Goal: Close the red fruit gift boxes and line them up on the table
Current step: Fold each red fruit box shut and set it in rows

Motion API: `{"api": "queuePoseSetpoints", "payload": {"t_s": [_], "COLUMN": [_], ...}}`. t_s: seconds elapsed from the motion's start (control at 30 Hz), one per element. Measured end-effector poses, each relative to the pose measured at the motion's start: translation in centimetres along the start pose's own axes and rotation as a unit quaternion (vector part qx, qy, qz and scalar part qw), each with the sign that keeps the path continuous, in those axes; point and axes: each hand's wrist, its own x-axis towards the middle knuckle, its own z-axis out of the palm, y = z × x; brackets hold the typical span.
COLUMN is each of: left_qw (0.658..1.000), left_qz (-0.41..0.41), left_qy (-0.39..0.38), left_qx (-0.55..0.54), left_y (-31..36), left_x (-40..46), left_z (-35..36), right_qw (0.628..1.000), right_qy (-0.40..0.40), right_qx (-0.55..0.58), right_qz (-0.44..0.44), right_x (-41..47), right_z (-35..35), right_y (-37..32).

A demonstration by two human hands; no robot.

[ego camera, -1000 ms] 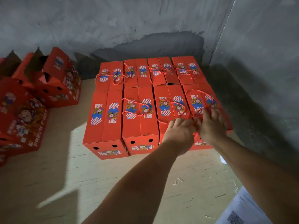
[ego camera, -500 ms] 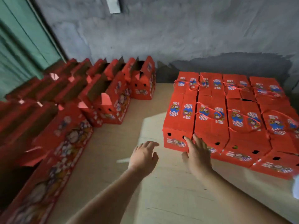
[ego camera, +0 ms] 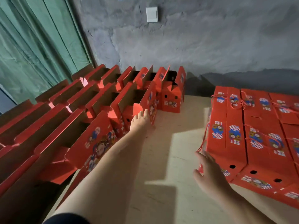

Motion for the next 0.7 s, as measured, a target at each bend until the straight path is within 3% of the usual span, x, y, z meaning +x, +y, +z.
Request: {"api": "queuePoseSetpoints", "payload": {"t_s": [0.1,0.2,0.27,0.33,0.37,0.47,0.7], "left_qw": [0.996,0.994,0.996,0.977,0.968,0.954,0.972], "left_qz": [-0.015,-0.056,-0.015,0.002,-0.012,-0.077,-0.06], "left_qy": [-0.049,-0.069,0.064,0.215,0.243,0.185,0.148], "left_qx": [0.067,0.058,0.063,-0.006,-0.058,-0.224,-0.172], "left_y": [0.7,1.7,1.9,1.3,0.8,-0.9,-0.6], "left_x": [5.8,8.6,9.2,9.8,10.3,11.8,9.5], "left_z": [1.8,4.4,5.8,6.4,6.3,5.6,4.5], "right_qw": [0.997,0.981,0.968,0.963,0.959,0.956,0.947], "right_qy": [0.042,0.022,0.012,0.029,0.032,0.067,0.06], "right_qx": [-0.053,-0.17,-0.237,-0.257,-0.271,-0.278,-0.313], "right_qz": [0.036,0.089,0.087,0.075,0.076,0.058,0.045], "right_x": [2.0,4.0,4.8,5.0,5.1,4.9,4.6], "right_z": [-1.3,-2.7,-2.8,-2.3,-2.1,-1.8,-1.2], "right_y": [2.9,6.0,6.9,7.5,7.5,7.8,8.6]}}
